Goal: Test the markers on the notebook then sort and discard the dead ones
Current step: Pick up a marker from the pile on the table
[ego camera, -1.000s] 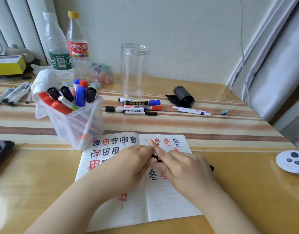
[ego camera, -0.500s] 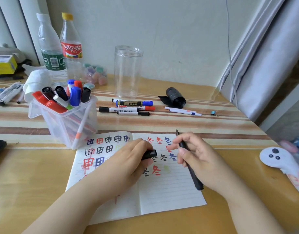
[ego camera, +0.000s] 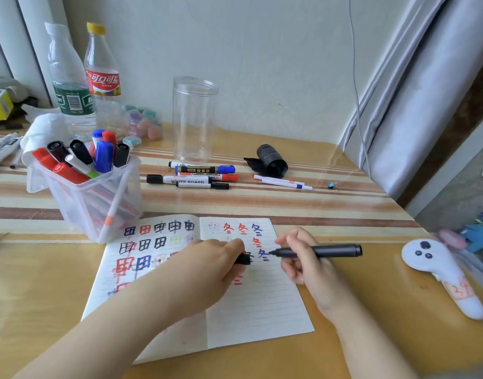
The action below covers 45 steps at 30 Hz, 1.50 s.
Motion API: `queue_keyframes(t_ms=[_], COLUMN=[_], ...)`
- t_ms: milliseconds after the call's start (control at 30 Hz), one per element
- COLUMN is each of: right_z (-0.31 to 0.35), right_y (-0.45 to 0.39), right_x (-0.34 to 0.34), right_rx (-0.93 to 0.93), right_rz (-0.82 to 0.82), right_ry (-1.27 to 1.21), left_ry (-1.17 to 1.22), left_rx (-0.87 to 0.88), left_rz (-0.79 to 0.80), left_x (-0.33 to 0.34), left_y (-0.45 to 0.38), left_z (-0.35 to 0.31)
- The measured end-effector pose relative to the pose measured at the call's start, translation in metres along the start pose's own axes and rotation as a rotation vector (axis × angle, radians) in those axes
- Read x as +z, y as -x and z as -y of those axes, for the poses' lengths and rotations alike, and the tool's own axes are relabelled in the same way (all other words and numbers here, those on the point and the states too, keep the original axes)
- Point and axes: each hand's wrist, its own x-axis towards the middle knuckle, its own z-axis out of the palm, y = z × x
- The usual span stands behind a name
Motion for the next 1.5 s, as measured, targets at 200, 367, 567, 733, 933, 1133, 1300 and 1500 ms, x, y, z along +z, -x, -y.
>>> queue_keyframes(t_ms=[200,367,567,733,933,1133,1300,1500], right_z=[-0.01,-0.015,-0.019,-0.019,-0.022,-0.02,-0.021,-0.02], right_y=[-0.006,-0.006,-0.005,-0.005,-0.006,-0.005,-0.006,-0.005], right_x=[0.007,0.005,0.005,0.006,0.007,0.006,0.007,0.005], right_rx=[-0.09,-0.147,-0.165,-0.187,-0.174,-0.152,-0.163,-0.153], right_rz=[-0.072,-0.144,-0.14,-0.16,-0.148,-0.135,-0.17,-0.146], right_ry=[0.083,0.168,0.246,0.24,0.28,0.276,0.304,0.299], left_ry=[0.111,0.16,0.113,0.12,0.118,0.121,0.125,0.127], left_rx=[0.065,0.08,0.087,0.078,0.081,0.077,0.077,0.077], left_rz=[-0.174,-0.182,-0.161,-0.139,-0.147,-0.148,-0.164,-0.172], left_x=[0.015,0.015,0.027,0.03,0.03,0.032,0.033,0.033], left_y=[0.005,0.001,0.003,0.003,0.003,0.002,0.002,0.002], left_z=[0.014,0.025,0.026,0.028,0.028,0.029,0.03,0.03])
